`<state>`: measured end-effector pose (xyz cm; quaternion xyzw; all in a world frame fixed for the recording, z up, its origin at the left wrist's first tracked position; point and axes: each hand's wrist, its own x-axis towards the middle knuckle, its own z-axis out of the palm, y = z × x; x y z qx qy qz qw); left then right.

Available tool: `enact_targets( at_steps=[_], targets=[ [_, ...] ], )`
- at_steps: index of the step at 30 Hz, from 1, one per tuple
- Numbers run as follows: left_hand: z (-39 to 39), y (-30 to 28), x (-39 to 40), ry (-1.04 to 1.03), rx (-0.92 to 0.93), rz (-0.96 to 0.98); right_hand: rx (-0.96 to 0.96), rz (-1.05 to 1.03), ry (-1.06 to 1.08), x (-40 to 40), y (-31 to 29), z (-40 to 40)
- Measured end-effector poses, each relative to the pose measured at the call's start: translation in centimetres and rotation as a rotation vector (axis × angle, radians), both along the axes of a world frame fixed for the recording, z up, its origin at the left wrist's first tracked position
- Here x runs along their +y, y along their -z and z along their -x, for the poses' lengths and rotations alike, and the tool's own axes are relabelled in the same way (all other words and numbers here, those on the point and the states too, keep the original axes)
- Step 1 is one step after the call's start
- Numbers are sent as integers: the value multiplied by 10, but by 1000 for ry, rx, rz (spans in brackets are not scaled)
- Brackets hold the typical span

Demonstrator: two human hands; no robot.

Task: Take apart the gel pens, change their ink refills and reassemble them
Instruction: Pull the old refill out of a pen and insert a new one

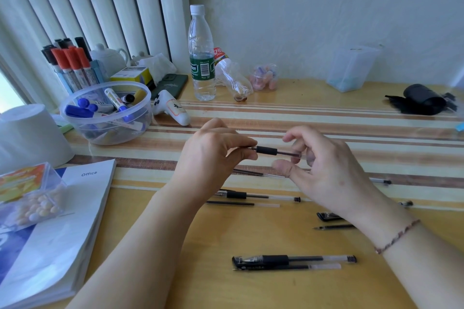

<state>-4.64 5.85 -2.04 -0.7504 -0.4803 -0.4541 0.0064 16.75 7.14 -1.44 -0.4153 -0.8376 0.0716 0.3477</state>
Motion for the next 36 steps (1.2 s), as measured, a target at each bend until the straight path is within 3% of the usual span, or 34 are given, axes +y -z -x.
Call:
enact_targets(
  at_steps=[9,17,24,30,36],
  targets=[
    [1,-1,-2,-4,-3,34,-8,84,15,1,-2,-1],
    [0,-2,-3,-50,13,121,-15,35,36,1,-1,-2],
    [2,1,-3,-72,210,213,-132,-199,31,1,4,0],
    [2,1,-3,-49,228,181,-151,-209,11,2,3,0],
    [-1,-2,-4,51,-14,193,-146,-148,13,5,2,-3]
  ],
)
